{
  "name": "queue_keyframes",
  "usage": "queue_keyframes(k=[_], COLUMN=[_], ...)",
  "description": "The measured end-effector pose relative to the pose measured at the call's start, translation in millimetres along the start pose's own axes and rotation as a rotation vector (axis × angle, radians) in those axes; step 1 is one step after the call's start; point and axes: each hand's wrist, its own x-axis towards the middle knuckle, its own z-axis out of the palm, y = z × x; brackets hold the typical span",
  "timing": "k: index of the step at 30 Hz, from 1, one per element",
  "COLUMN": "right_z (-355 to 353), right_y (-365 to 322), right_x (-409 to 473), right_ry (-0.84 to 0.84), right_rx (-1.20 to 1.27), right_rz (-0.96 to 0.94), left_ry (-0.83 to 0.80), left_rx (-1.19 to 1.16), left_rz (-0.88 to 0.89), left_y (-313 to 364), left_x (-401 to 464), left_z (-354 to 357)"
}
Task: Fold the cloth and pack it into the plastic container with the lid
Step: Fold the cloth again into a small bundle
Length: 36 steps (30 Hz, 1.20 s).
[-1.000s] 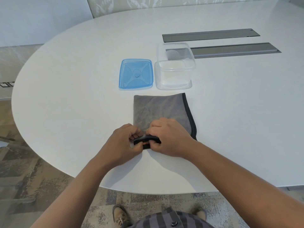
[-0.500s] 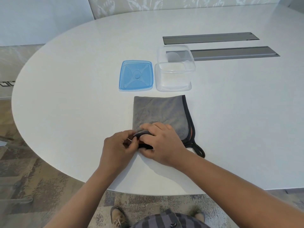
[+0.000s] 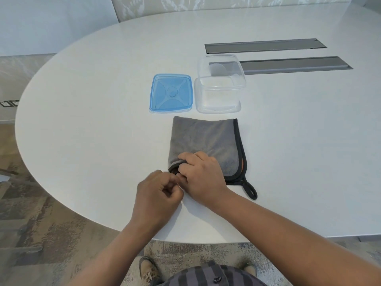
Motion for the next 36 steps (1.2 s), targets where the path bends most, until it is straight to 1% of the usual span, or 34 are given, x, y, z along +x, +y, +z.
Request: queue_keyframes(k=[2, 5, 11, 16, 20, 25, 29, 33, 36], right_z=[0.5, 2.1, 0.0, -3.0, -5.8, -7.5, -10.2, -18.0, -29.2], right_y=[2.8, 4.9, 7.6, 11.0, 15.1, 13.9, 14.6, 18.0, 22.2], right_x=[2.8, 2.2, 2.0, 2.0, 3.1, 1.5, 3.1, 4.0, 1.9], right_ry=[0.0, -0.009, -0.033, -0.063, -0.096, -0.105, -0.141, -0.193, -0.225], right_rx=[0.024, 0.041, 0.088, 0.141, 0.173, 0.155, 0.171, 0.16, 0.126], right_rz=[0.029, 0.027, 0.039, 0.031, 0.015, -0.009, -0.005, -0.054, -0.039], left_ry=[-0.009, -0.014, -0.135, -0.181, -0.165, -0.061, -0.062, -0.068, -0.08], left_rx=[-0.008, -0.097, -0.102, -0.16, -0.173, 0.021, -0.005, -0.031, 0.01], left_rz=[-0.017, -0.078, -0.192, -0.155, -0.13, -0.004, -0.039, -0.066, -0.046], left_y=[-3.3, -9.5, -18.0, -18.5, -20.5, -12.6, -9.0, -12.2, -13.9], left_x=[-0.8, 12.0, 24.9, 31.3, 34.1, 28.5, 32.1, 34.9, 38.2], left_z=[0.3, -4.9, -6.1, -3.8, -1.2, 5.4, 10.4, 9.5, 9.1])
